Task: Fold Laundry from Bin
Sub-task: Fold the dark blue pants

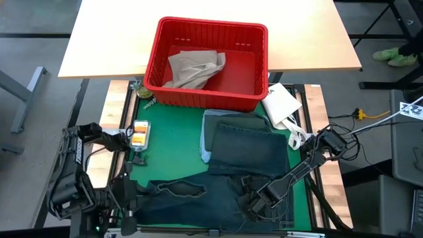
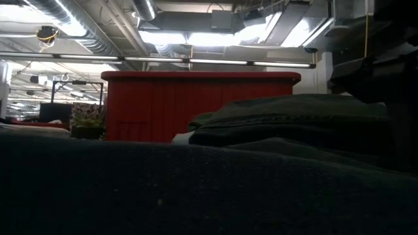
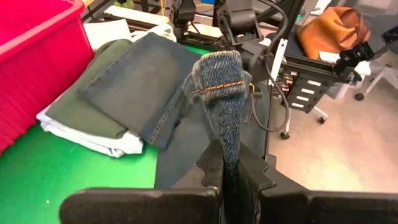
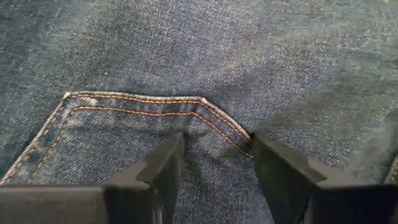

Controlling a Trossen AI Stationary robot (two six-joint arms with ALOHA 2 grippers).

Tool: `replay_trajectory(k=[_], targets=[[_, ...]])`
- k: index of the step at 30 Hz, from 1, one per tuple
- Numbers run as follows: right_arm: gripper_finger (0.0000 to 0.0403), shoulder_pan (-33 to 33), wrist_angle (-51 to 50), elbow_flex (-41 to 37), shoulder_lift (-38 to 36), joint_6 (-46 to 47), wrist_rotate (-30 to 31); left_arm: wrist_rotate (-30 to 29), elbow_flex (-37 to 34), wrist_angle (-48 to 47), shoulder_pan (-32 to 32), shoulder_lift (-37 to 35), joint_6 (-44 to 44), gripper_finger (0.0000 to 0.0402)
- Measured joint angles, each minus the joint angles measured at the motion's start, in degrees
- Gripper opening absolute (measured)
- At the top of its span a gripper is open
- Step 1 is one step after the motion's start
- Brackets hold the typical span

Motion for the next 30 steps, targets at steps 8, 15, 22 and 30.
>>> replay_trajectory(k=[8,15,22,30], targets=[[0.0195,-0.33,-1.35,5.64,-2.52,-3.41,2.03,-0.24,-1.75,0.91,2.2,0.57,-4.79,0.0008],[0.0195,-0.37,-3.18,14.71,-2.52,-15.32,9.08,0.48,-5.07,1.03,4.41,0.61,-7.76,0.0008],[0.0195,-1.25,-2.38,25.58,-2.68,-29.52,31.78,3.5,-7.61,1.05,5.63,0.61,-7.74,0.0008],[0.0195,-6.03,-0.16,31.06,-2.79,-36.55,35.0,3.91,-10.19,2.04,5.81,0.61,-7.74,0.0008]])
